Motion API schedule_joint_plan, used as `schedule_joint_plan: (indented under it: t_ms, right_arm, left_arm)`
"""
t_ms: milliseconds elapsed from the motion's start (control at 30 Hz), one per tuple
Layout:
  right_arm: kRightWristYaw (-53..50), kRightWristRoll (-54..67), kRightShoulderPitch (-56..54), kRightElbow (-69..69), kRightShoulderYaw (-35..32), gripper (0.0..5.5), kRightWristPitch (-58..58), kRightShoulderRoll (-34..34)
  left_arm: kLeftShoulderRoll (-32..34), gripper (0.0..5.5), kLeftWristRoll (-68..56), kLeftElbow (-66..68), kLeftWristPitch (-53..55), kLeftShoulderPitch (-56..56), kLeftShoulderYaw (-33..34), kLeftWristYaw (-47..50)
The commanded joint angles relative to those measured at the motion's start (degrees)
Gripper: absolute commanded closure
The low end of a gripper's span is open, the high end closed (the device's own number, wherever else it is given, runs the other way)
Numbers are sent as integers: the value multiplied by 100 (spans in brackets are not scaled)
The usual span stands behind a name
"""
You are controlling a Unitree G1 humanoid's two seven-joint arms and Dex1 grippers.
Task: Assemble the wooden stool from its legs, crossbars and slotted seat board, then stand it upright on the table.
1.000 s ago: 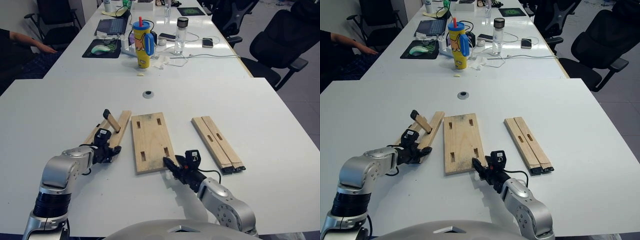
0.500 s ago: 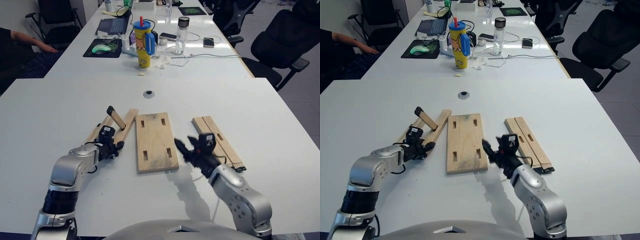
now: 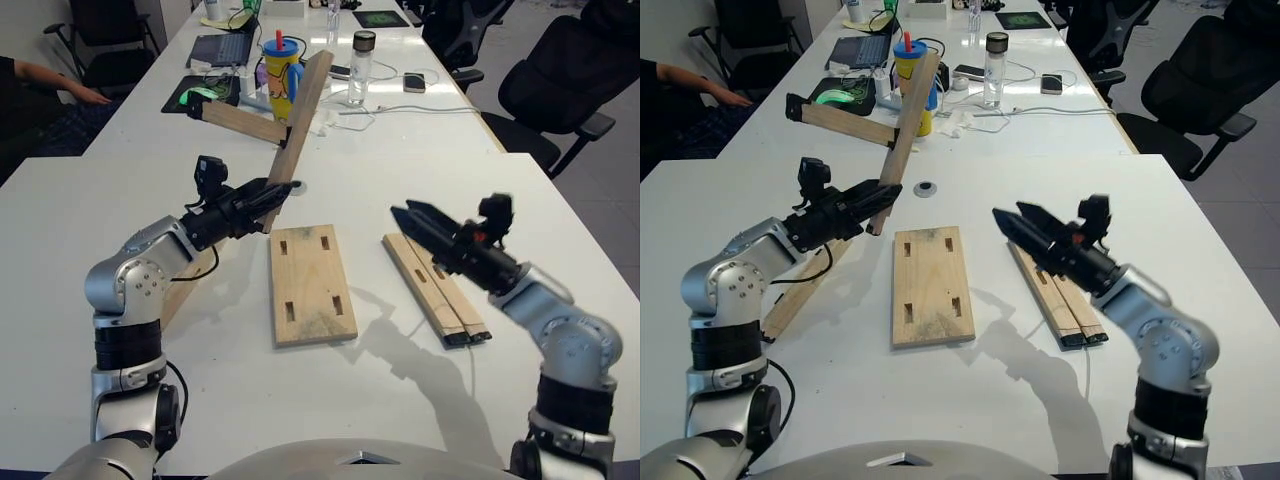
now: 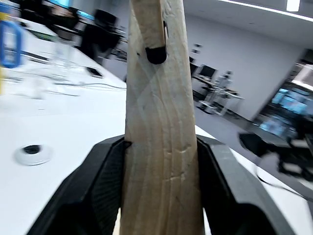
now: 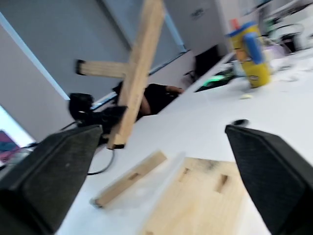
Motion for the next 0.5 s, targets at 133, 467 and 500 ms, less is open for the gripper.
schedule_joint_plan:
  t_ms: [133,467,500]
  right_arm:
    - [-252,1100,-883,667,-160,10,248,-121]
    - [-319,1229,-886,793,295,10,414,-130]
    - [-300,1343,-864,765,276,10,450,-128]
  left_arm:
    - [633,346,-772,-28,843,-308,-619,-1398]
    - [694,346,-1363,-291,1415,-427,-941,-1766]
    - [714,346,-1386,-330,1445,-408,-959,-1764]
